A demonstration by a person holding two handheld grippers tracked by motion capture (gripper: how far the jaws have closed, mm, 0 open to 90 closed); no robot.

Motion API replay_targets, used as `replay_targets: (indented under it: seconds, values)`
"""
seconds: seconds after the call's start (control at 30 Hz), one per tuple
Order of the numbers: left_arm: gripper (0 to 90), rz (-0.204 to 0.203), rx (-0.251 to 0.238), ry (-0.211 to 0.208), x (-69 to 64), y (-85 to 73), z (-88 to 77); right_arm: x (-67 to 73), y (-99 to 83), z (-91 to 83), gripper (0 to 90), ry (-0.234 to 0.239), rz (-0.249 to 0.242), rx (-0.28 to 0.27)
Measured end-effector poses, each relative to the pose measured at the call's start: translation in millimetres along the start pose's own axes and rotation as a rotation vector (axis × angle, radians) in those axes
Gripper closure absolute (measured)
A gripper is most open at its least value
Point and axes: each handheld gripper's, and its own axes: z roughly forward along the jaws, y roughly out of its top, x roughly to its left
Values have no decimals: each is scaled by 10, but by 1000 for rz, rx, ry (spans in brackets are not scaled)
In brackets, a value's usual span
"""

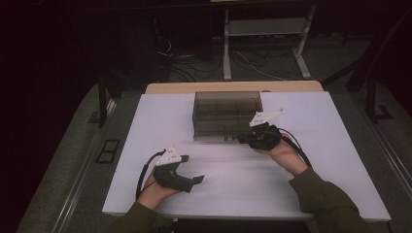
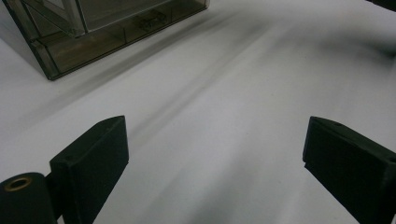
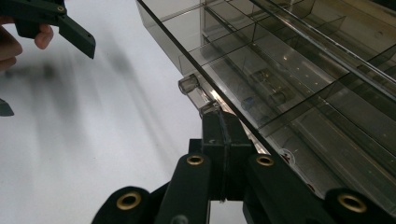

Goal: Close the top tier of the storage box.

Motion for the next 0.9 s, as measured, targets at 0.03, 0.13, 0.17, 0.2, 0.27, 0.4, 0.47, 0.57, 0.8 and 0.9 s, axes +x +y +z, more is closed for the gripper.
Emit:
replay_targets:
  seconds: [0.03, 0.13, 0.17, 0.2, 0.27, 0.4, 0.47, 0.57, 0.8, 0.9]
  values:
    - [61, 0, 1, 1, 2, 0, -1, -1, 2, 1, 889, -1, 0, 1]
    - [61, 0, 0, 1, -1, 0, -5, -15, 7, 3, 889, -8, 9, -2]
    - [61, -2, -2, 1, -4, 0, -5, -21, 8, 2, 889, -13, 7, -1]
    - [61, -1, -2, 2, -4, 0, -6, -29, 9, 2, 889, -16, 9, 0]
    - [61, -7, -6, 2, -6, 0, -3, -45, 6, 12, 889, -20, 9, 4]
    - [61, -7, -6, 1, -2, -1, -1, -88, -6, 28, 889, -32, 19, 13]
    - [61, -7, -7, 1, 0, 0, -3, -118, -3, 24, 889, -37, 25, 10]
    - [61, -8, -6, 1, -2, -2, -5, -156, 6, 29, 889, -45, 30, 12]
    - [61, -8, -7, 1, 3, -2, -4, -224, 10, 30, 889, -54, 46, 15]
    - [61, -8, -7, 1, -1, -2, -5, -240, 30, 21, 889, -62, 46, 14]
